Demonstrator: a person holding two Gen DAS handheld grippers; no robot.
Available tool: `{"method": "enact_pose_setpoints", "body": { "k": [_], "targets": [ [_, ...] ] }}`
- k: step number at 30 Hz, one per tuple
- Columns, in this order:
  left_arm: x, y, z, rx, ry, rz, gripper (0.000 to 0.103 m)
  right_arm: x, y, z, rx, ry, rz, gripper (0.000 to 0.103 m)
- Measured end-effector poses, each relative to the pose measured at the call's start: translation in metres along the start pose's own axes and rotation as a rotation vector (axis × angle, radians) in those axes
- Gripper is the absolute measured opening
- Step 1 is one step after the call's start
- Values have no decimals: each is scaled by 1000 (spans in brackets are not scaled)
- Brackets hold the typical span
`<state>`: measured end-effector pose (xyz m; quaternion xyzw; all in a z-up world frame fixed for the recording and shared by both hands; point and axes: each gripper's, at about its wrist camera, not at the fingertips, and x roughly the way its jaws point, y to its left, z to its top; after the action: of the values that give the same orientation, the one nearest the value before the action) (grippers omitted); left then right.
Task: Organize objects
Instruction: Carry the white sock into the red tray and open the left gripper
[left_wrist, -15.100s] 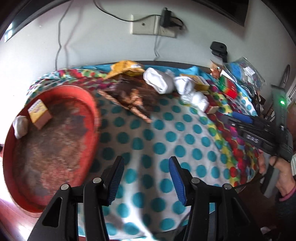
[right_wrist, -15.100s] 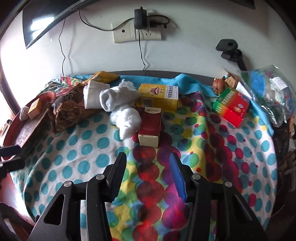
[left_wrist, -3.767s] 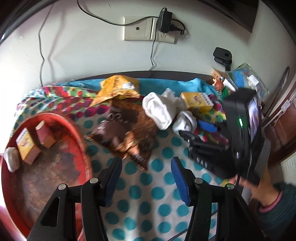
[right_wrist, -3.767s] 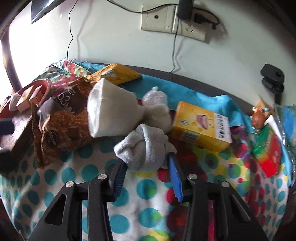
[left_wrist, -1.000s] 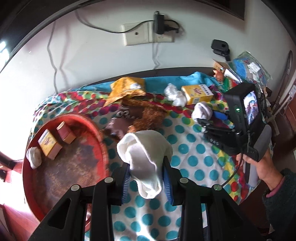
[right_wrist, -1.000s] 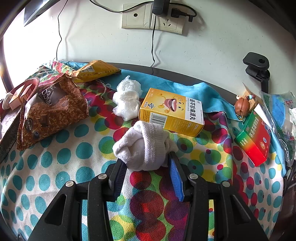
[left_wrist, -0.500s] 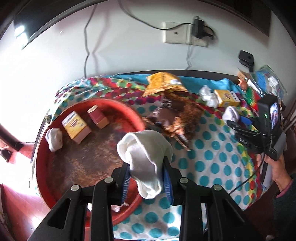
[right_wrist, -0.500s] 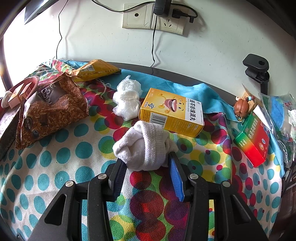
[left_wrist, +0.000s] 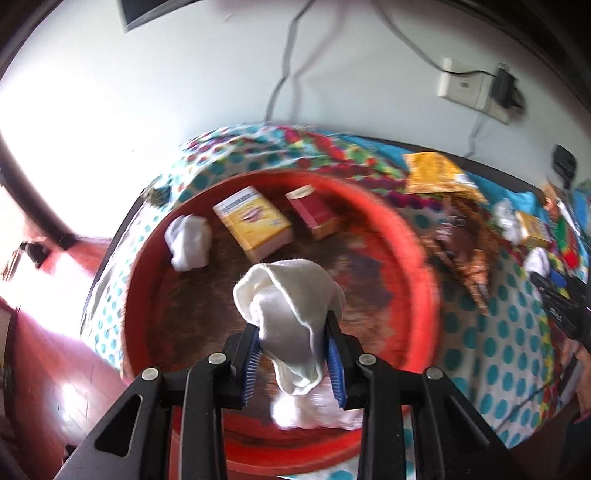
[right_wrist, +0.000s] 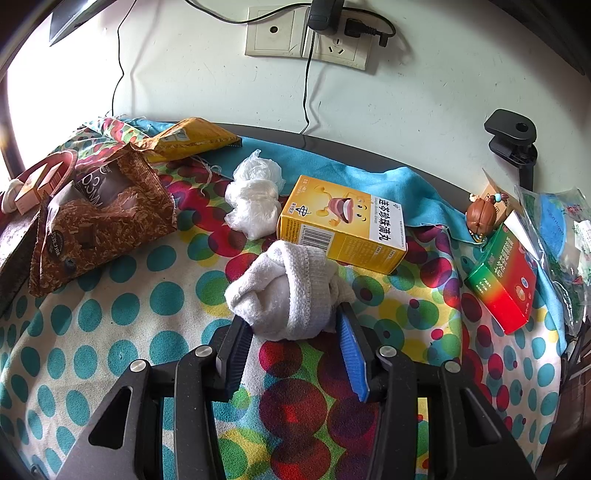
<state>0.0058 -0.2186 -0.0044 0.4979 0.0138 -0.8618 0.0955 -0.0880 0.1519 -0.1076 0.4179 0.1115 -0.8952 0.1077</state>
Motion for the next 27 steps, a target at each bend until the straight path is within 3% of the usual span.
{"method": "enact_pose_setpoints", "body": {
  "k": [10,27],
  "targets": [
    [34,52,-1,-100,46,64,32,0,-1,0,-1,1,-1,44],
    [61,90,3,-151,88,77,34,0,0,1,-16,0,-17,45]
  ]
}}
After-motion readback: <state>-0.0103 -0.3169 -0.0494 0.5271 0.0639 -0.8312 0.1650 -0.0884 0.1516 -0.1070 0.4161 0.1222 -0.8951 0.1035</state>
